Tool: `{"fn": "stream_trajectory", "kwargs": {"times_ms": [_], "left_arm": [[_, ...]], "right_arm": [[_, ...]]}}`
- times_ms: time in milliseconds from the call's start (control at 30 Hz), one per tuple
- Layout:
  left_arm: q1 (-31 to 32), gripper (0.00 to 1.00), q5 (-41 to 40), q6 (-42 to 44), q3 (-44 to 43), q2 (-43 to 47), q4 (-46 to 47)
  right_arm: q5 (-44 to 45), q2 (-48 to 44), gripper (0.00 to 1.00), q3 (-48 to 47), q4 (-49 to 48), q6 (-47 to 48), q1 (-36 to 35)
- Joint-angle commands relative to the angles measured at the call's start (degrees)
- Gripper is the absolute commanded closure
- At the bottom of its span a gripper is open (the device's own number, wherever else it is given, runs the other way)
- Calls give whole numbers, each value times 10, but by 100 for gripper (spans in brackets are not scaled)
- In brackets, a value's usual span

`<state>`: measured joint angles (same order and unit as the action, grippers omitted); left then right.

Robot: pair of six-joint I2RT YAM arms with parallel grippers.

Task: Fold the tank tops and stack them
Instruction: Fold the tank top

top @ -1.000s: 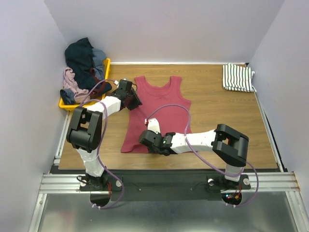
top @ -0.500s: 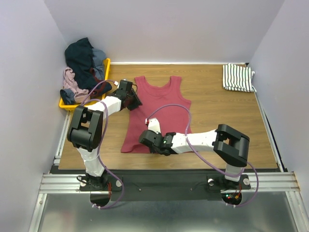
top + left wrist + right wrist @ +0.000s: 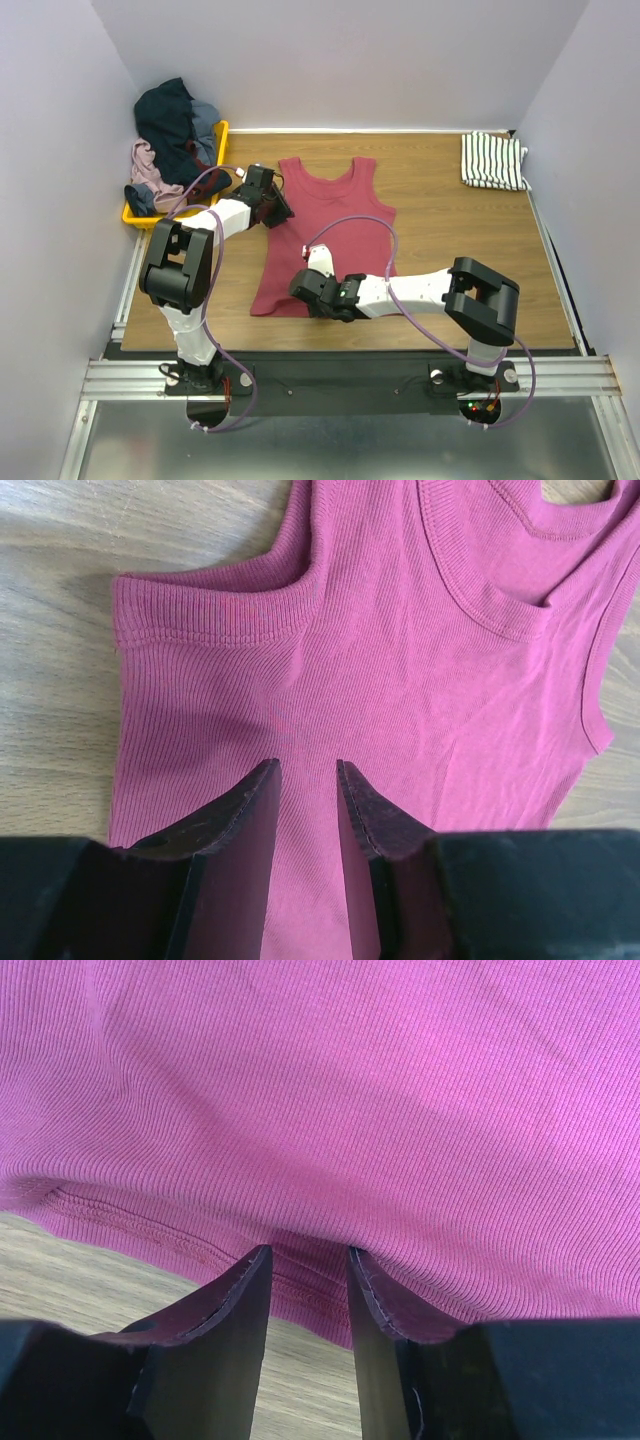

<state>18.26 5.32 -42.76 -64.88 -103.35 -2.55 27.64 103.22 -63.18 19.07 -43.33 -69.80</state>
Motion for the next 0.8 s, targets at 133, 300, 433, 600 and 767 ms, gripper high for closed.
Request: {"fn": "stream_trajectory", "kwargs": {"times_ms": [133,300,433,600,767], "left_arm": [[-2,60,-5,-1,-9,3,11],[-2,60,-5,-1,-8,3,12],[-2,60,-6,-1,-7,2,13],[-4,60,-5,-2,-5,-1,13],[-7,60,-4,-4,-2,-2,17]], "right_arm": [[8,9,58,-10,4,-5,1],[6,13,58,-9,5,-8,2],[11,7,66,-8,5,-9,2],[11,-6,79,-5,6,-9,1],[3,-15,88,-2,9,-7,1]]}}
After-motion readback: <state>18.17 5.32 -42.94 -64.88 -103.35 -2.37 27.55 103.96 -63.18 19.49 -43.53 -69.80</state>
